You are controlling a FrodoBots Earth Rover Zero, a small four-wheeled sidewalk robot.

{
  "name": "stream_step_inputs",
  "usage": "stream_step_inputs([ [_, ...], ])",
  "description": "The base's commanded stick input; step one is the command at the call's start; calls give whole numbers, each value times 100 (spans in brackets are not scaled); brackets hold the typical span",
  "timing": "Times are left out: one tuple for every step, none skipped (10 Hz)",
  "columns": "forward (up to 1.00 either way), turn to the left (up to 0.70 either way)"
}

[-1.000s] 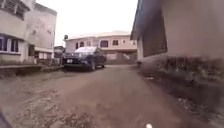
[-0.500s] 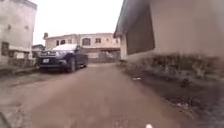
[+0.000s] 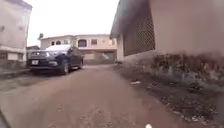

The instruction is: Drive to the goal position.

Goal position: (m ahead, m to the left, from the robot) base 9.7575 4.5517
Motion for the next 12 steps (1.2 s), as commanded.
stream_step_inputs([
  [100, -25],
  [100, -20],
  [100, -9],
  [100, 1],
  [100, 12],
  [100, 12],
  [100, 12],
  [100, 12],
  [100, 12],
  [100, 12],
  [100, 12],
  [100, 12],
])
